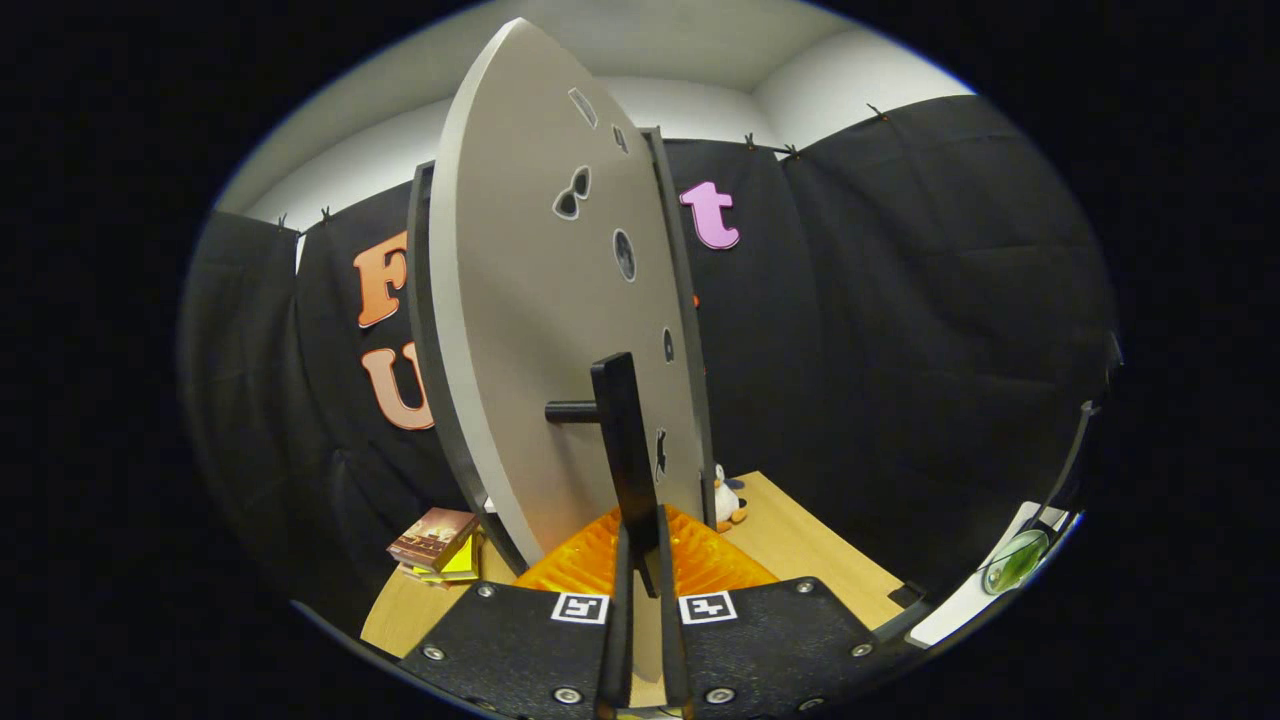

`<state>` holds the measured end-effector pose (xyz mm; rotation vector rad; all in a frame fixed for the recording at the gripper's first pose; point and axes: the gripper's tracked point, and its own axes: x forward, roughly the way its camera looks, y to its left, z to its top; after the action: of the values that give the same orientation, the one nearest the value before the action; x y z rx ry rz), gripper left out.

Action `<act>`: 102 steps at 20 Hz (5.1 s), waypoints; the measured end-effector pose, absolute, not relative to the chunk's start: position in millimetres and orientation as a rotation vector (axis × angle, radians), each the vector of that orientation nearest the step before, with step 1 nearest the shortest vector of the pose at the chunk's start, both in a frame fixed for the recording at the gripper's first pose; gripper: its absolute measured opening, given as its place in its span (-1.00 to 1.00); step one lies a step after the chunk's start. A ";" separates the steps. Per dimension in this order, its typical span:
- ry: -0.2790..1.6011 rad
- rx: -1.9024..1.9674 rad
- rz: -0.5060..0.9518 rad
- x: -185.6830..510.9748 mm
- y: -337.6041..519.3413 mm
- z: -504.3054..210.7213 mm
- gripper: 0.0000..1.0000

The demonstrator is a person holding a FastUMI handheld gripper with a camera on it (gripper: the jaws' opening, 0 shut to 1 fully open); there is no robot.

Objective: Open the shoe cabinet door, grab the shoes and put them into the shoe cabinet, then close the shoe cabinet door.

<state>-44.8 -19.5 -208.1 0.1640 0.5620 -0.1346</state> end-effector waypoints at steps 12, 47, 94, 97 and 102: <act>0.557 0.259 -0.346 -77.1 -78.4 -221.3 -0.83; 1.150 0.111 0.201 -139.2 134.4 -522.3 0.64; 1.000 0.033 0.101 13.5 127.0 -399.7 -1.00; 0.963 0.038 0.126 52.6 133.9 -378.7 -1.00; 0.916 -0.020 0.109 135.8 132.5 -388.3 -1.00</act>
<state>135.8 132.5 -388.3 -0.0195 0.9162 0.1088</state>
